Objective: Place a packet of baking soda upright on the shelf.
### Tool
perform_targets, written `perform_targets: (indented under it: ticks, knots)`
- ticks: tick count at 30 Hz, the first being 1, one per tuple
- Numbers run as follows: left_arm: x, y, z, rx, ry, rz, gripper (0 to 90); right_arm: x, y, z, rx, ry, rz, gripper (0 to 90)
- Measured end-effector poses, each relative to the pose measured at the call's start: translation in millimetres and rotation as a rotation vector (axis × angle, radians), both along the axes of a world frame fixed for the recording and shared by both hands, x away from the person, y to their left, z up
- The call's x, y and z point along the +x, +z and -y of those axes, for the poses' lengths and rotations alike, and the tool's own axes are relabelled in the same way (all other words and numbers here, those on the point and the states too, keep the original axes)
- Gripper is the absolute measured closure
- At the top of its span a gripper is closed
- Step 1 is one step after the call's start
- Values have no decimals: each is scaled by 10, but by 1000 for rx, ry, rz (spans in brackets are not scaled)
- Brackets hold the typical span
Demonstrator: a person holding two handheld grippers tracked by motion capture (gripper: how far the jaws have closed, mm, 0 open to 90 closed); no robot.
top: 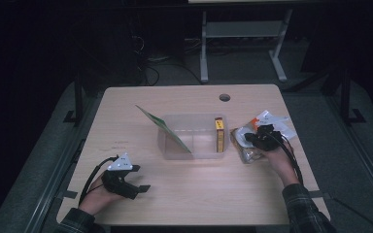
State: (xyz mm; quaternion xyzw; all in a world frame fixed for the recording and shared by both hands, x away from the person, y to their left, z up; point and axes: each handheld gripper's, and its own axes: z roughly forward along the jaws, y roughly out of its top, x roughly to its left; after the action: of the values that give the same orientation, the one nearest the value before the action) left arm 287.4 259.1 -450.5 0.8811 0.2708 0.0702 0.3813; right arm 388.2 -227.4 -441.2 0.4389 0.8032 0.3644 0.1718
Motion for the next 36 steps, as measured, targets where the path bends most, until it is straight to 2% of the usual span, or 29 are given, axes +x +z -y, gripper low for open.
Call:
perform_targets:
  ticks: [3,6,16,20,24,27,36]
  knots:
    - [-6,2,1,2,-3,2,140,41,-88,-30,-37,22,-22,899]
    - [-7,5,-3,4,-3,5,141,26,-70,-27,-67,30,-27,900]
    - [-10,2,0,3,-4,1,142,-73,-64,25,-55,61,-48,900]
    - [-10,3,-2,5,-4,1,141,-184,-48,26,-83,81,-46,900]
    - [-13,2,2,3,-4,-1,141,-279,-40,44,-78,95,-58,900]
    - [-14,3,1,3,-5,-1,142,-350,-30,40,-92,103,-61,900]
    - [-17,-1,8,-1,-7,4,142,-642,-13,38,-100,134,-77,900]
